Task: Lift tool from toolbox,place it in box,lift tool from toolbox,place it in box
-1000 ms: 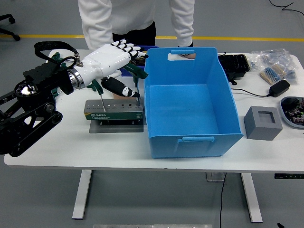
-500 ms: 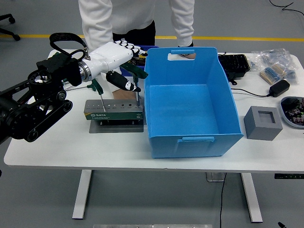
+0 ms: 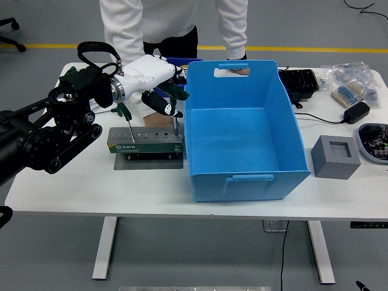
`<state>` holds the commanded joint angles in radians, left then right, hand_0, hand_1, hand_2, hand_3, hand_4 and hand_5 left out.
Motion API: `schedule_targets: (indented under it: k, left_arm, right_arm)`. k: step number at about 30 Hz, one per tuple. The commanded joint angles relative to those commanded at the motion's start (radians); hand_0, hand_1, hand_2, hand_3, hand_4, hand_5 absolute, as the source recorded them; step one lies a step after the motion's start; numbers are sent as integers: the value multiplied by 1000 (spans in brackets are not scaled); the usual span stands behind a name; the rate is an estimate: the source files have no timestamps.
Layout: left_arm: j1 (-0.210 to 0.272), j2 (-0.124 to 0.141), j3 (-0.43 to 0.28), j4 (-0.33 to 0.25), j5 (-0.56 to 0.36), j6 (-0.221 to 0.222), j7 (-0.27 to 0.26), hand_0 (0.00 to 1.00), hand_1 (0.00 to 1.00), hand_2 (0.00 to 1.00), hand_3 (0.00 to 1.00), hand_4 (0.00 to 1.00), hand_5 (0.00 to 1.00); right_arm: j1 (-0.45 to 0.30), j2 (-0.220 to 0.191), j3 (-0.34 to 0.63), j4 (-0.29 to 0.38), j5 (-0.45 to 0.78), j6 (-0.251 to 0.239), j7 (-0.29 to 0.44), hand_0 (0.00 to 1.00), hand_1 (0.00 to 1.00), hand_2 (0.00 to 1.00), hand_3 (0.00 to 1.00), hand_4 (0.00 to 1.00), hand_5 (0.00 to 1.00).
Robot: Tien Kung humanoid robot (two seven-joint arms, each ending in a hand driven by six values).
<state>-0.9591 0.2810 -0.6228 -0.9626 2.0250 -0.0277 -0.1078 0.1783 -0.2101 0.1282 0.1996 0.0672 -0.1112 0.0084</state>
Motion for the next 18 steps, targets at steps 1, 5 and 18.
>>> schedule_targets:
  k: [1,5,18]
  left_arm:
    - [-3,-2,4,7,2,4,-2,742,498,460,578,998,564]
    - [-12,-10,14,34,7,17,-4,742,498,460,578,998,564]
    - [-19,-24,27,117,1,28,-7,578,437,413,528,998,587]
  right_arm:
    - [1,-1,0,0,-2,0,0,718,699,761,680,929,813]
    - [4,-3,4,0,-9,0,-2,718,699,761,680,929,813]
    - [10,-5,6,2,-14,0,-2,717,700,761,680,929,815]
